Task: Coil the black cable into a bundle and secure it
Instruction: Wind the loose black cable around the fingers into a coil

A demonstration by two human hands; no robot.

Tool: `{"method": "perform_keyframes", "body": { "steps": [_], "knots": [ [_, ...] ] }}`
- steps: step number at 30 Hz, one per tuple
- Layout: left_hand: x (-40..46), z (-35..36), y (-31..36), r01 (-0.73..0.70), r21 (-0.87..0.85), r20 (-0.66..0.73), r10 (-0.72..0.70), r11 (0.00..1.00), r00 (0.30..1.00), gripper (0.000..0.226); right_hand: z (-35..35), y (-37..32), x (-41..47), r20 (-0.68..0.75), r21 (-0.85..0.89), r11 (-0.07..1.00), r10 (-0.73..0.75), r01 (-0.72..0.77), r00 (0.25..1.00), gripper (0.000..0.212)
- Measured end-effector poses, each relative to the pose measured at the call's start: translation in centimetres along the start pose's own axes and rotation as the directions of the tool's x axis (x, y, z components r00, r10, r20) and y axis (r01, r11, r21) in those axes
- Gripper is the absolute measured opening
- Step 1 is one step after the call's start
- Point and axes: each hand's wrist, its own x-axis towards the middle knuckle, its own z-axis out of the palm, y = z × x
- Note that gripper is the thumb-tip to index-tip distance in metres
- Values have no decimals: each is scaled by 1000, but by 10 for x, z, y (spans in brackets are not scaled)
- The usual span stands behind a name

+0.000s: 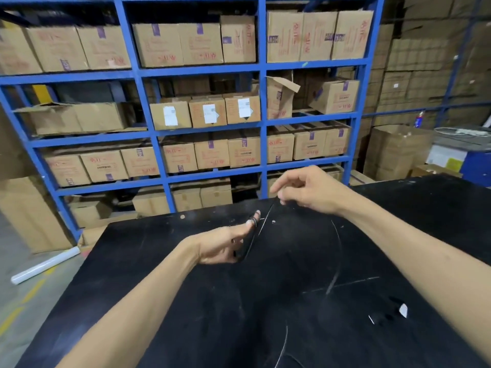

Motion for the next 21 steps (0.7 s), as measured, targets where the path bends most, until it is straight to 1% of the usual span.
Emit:
{"method": "perform_keyframes", "body": {
  "steps": [2, 3, 4, 5, 7, 8, 9, 11, 13, 15, 16, 17, 19, 21],
  "knots": [
    [1, 16, -7, 71, 37, 113, -75, 997, 991, 50, -11, -2, 13, -21, 42, 999, -16, 17, 1000, 14],
    [0, 21, -10, 77, 28, 170, -81, 997, 982, 56, -13, 0, 17, -23, 35, 999, -18, 19, 1000, 13],
    [-2, 29, -10, 63, 6, 246, -63, 998, 967, 57, -12, 4, 20, -25, 21, 1000, -17, 18, 1000, 12],
    [-5, 34, -7, 39, -31, 313, -28, 999, 949, 54, -10, 10, 22, -30, 6, 1000, -14, 14, 999, 10],
    [-15, 40, 4, -26, -116, 402, 71, 993, 913, 53, 0, 25, 21, -52, -44, 999, -7, 5, 999, 7],
    [-22, 43, 12, -62, -189, 415, 137, 980, 899, 54, 7, 32, 20, -49, -61, 998, -8, 5, 999, 5],
    [-28, 42, 19, -107, -266, 413, 214, 958, 885, 56, 14, 39, 18, -38, -39, 999, -8, 6, 999, 4],
    [-36, 36, 36, -232, -385, 328, 368, 893, 870, 55, 36, 47, 10, -16, 83, 996, 28, -26, 999, 16],
    [-40, 24, 53, -362, -455, 153, 472, 814, 868, 52, 63, 51, -4, 30, 178, 980, 79, -83, 996, 20],
    [-41, 7, 64, -461, -497, -54, 504, 735, 862, 50, 87, 52, -21, 112, 235, 966, 80, -105, 990, 22],
    [-41, -1, 67, -494, -497, -132, 501, 713, 855, 48, 94, 50, -28, 137, 242, 965, 69, -101, 988, 23],
    [-40, -10, 66, -518, -471, -197, 487, 714, 851, 46, 96, 47, -34, 141, 227, 969, 63, -95, 988, 24],
    [-35, -27, 59, -508, -391, -277, 428, 767, 860, 48, 90, 40, -39, 118, 160, 984, 64, -82, 991, 23],
    [-33, -37, 45, -440, -322, -313, 344, 838, 885, 63, 75, 30, -40, 71, 102, 993, 58, -65, 996, 22]
  ]
}}
